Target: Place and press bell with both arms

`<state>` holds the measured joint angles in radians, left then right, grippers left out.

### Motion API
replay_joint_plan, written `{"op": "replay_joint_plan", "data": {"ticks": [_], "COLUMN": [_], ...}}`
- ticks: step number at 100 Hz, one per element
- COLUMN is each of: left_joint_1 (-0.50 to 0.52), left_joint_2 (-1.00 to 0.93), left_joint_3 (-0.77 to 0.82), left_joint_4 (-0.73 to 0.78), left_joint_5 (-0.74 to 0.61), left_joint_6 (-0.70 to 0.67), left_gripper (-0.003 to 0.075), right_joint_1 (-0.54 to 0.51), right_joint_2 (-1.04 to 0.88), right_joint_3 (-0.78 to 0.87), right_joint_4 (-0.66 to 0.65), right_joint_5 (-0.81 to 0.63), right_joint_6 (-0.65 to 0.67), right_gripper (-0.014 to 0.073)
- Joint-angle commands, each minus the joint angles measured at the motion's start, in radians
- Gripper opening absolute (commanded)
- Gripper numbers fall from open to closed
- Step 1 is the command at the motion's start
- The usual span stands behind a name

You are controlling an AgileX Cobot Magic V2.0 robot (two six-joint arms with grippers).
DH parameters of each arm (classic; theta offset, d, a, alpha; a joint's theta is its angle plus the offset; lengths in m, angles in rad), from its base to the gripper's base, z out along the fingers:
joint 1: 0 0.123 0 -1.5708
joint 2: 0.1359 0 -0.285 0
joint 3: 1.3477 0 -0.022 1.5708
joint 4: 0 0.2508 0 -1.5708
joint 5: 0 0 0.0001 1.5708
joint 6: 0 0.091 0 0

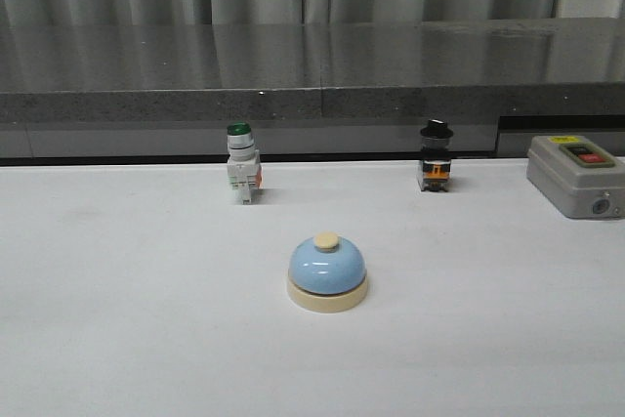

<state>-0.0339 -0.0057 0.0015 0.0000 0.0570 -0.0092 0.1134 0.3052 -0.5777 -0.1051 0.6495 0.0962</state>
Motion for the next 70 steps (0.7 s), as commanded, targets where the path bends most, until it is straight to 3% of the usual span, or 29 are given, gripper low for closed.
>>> {"op": "replay_joint_plan", "data": {"ticks": [1, 17, 50, 70], "left_joint_1": [0.001, 0.001, 0.001, 0.001], "left_joint_2": [-0.028, -0.028, -0.028, -0.028], "left_joint_3": [0.040, 0.040, 0.040, 0.040], "left_joint_4": [-0.014, -0.014, -0.014, -0.014], "left_joint_5": [-0.085, -0.085, -0.085, -0.085], "left_joint_6": [-0.010, -0.010, -0.010, -0.010], "left_gripper": [-0.0020, -0.0020, -0.0020, -0.0020], "right_joint_1": [-0.007, 0.002, 0.002, 0.002], "right_joint_2": [0.007, -0.021, -0.220, -0.333], "right_joint_3": [-0.019, 0.011, 0.307, 0.492], "right_joint_4": [-0.013, -0.014, -0.015, -0.015], "right_joint_5": [-0.086, -0.118, -0.493, -0.628], "right_joint_6": [-0.003, -0.004, -0.004, -0.004], "right_gripper": [-0.0060, -0.0060, -0.0060, -0.0060]}}
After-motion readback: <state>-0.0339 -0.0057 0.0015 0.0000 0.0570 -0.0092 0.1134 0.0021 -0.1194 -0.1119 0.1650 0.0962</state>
